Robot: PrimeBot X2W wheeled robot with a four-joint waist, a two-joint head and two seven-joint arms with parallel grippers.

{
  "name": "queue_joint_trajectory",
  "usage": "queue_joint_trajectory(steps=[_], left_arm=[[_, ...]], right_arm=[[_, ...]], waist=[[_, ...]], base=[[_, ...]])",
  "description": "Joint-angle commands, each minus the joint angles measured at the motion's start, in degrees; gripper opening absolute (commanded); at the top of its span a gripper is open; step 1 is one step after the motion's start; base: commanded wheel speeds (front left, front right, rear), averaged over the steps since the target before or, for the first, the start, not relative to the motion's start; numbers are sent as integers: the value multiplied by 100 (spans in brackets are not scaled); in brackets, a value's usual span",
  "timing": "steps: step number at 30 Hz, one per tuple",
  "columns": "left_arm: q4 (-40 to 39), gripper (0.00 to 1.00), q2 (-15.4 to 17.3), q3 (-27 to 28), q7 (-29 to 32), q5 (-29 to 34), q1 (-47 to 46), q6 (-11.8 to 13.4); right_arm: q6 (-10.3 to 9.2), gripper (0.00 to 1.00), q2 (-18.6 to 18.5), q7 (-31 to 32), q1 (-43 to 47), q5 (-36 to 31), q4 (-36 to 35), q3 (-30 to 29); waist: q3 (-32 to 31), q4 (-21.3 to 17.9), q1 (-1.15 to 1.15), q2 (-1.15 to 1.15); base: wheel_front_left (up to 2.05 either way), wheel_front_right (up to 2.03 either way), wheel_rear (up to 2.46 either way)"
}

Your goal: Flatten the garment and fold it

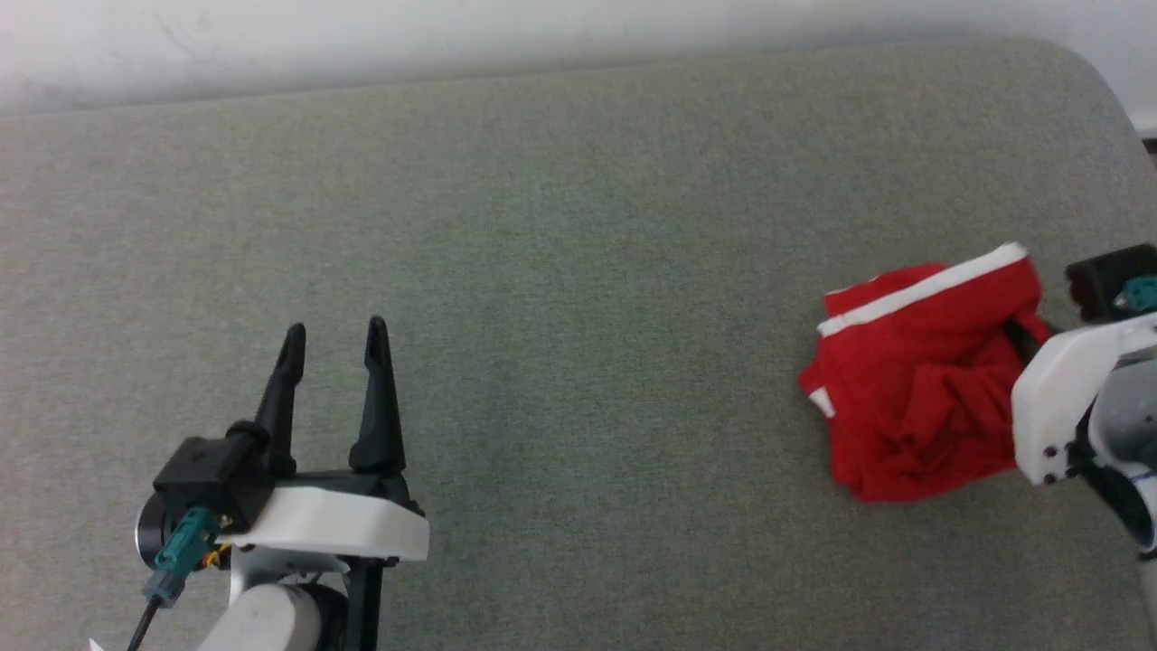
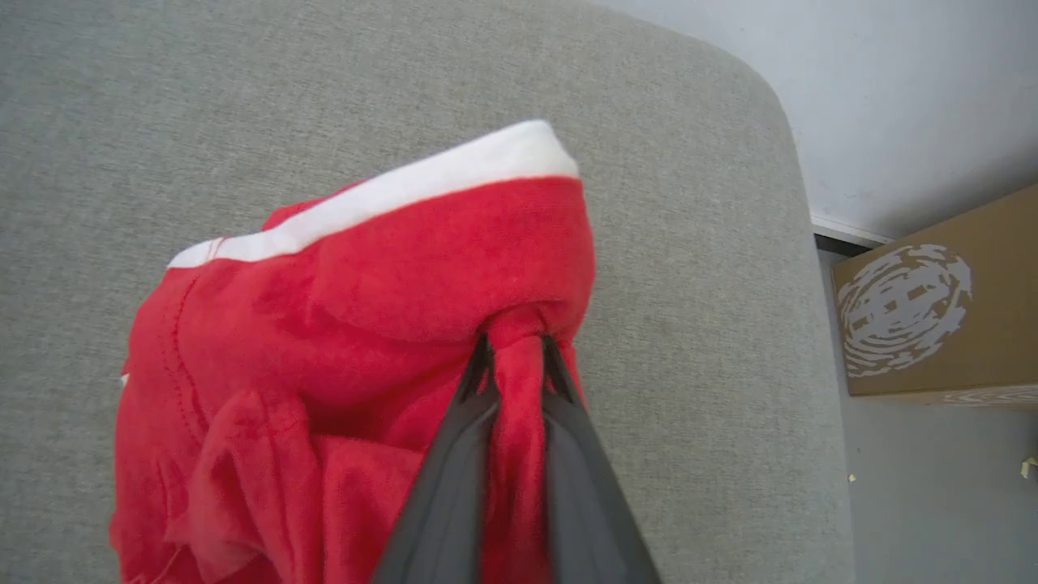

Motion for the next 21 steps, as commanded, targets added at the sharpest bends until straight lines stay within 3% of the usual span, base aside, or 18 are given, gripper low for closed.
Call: queue_joint_trajectory(steps=[1,14,21], left_arm=[[-55,100,41,25,-25,65,-114,38],[-470,100,274,-93,273,559,-664,213],[-535,100,365,-180,472,765,-935,262]], right_arm=[[-12,0,-40,-51,-131,13,28,-47],[-12,0,-902,-347,-920,-14,629,-484],[-12,0,-1094,-587,-1259,-30,1211,-779]], waist=[[291,-243,-1,1],[1120,-555,-1,1],[1585,-660,-1,1]], base=[[0,0,0],[0,0,0],[0,0,0]])
